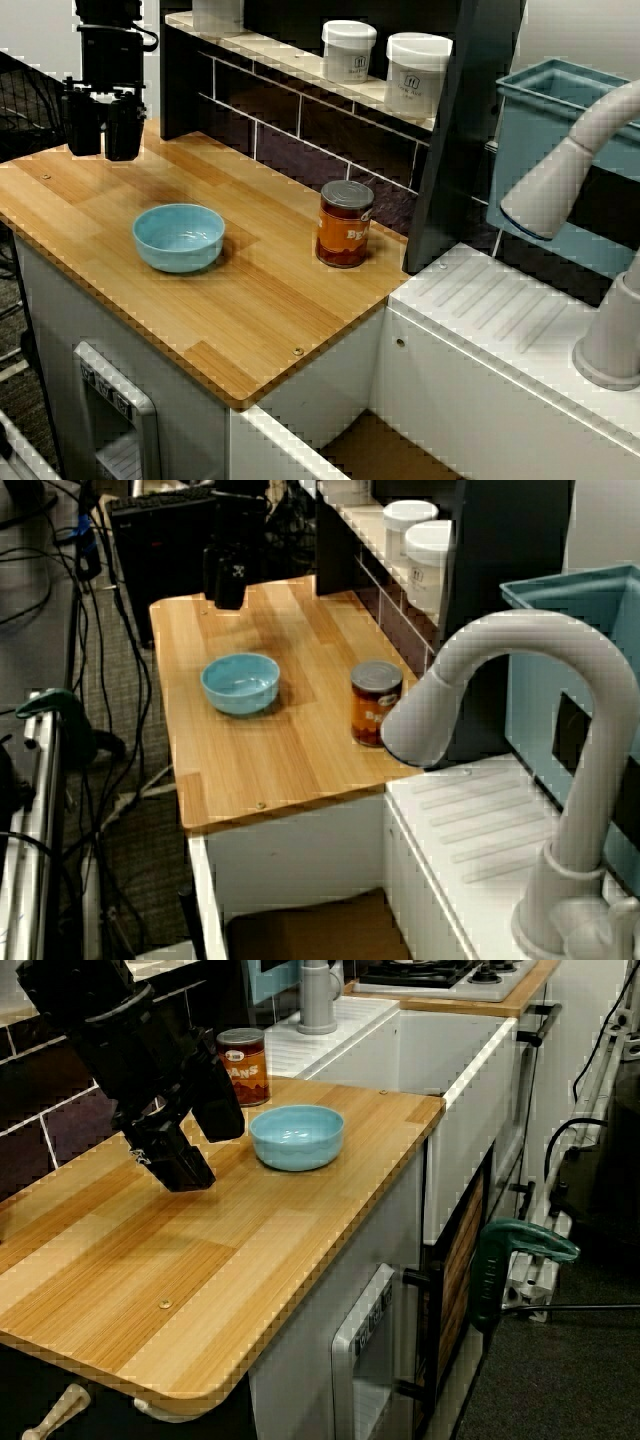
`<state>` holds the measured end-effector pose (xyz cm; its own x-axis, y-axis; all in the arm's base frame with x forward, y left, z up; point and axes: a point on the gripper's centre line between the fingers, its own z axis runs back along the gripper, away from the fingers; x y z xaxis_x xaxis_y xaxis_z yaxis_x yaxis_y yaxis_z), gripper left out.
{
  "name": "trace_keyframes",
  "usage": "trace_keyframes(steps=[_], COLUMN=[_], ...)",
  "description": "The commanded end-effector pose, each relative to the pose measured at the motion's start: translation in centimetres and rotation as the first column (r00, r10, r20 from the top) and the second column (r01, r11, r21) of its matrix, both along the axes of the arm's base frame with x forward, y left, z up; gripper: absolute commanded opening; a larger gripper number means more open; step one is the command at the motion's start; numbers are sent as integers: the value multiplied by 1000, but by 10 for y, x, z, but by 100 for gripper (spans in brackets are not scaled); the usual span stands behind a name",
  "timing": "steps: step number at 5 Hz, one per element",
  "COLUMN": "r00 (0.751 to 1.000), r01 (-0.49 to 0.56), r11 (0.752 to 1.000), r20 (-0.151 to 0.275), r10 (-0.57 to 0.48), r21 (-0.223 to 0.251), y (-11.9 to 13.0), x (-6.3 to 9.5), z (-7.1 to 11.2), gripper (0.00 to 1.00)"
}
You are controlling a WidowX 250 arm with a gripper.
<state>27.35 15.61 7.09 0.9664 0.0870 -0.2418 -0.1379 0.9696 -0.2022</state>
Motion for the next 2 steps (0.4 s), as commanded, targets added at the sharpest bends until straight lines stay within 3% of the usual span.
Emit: trace_keyframes(steps=[1, 2], r00=[998, 998], r01=[4, 3], r11=[999, 999], r20=[69, 68], r10=[-7, -6], r21=[42, 41], y=[3, 4], x=[1, 1], z=[23, 23], gripper=[100, 100])
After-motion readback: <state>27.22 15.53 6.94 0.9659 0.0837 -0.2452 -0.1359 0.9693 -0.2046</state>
